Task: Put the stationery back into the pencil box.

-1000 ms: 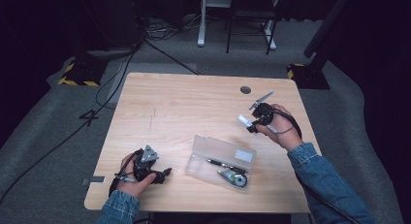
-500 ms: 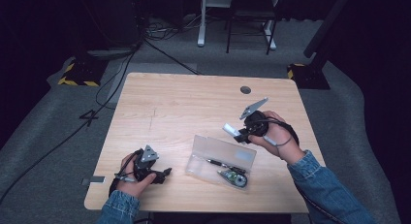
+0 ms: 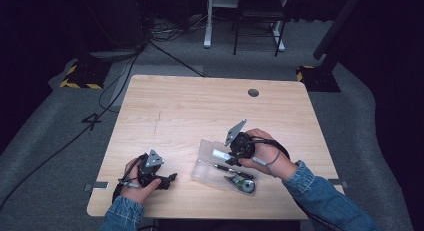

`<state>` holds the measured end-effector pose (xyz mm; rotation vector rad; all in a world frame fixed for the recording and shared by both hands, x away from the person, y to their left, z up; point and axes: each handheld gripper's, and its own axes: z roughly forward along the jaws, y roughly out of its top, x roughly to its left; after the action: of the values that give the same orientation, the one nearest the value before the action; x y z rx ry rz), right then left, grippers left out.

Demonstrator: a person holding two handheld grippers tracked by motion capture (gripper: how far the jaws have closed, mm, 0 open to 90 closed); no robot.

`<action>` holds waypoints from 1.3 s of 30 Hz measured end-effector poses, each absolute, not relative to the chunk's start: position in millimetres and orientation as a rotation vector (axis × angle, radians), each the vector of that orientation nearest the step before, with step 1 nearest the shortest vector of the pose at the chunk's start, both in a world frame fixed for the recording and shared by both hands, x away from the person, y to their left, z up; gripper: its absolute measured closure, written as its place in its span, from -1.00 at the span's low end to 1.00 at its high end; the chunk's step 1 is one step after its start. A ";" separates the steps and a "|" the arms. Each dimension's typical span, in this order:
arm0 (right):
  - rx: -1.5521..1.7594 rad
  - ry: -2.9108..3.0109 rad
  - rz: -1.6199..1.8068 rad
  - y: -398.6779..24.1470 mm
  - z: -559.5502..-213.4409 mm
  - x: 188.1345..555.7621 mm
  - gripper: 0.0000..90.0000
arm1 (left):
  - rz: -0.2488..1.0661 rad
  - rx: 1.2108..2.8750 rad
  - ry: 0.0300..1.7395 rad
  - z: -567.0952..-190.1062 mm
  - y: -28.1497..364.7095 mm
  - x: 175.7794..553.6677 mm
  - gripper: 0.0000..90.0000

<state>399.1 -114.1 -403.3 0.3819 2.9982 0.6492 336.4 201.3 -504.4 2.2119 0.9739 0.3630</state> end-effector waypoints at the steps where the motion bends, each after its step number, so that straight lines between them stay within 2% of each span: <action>1: 0.371 3.003 0.641 -112.4 -404.6 398.4 0.58 | 0.363 2.212 0.974 -504.4 201.3 336.4 -0.67; 22: 0.237 3.038 0.583 -93.0 -440.1 392.1 0.58 | 0.363 2.212 0.974 -504.4 201.3 336.4 -0.67; 39: 0.227 3.053 0.575 -93.0 -452.8 389.5 0.58 | 0.363 2.212 0.974 -504.4 201.3 336.4 -0.67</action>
<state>389.5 -93.0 -452.8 0.2268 3.0533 0.5751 336.4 201.3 -504.4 2.2118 0.9740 0.3628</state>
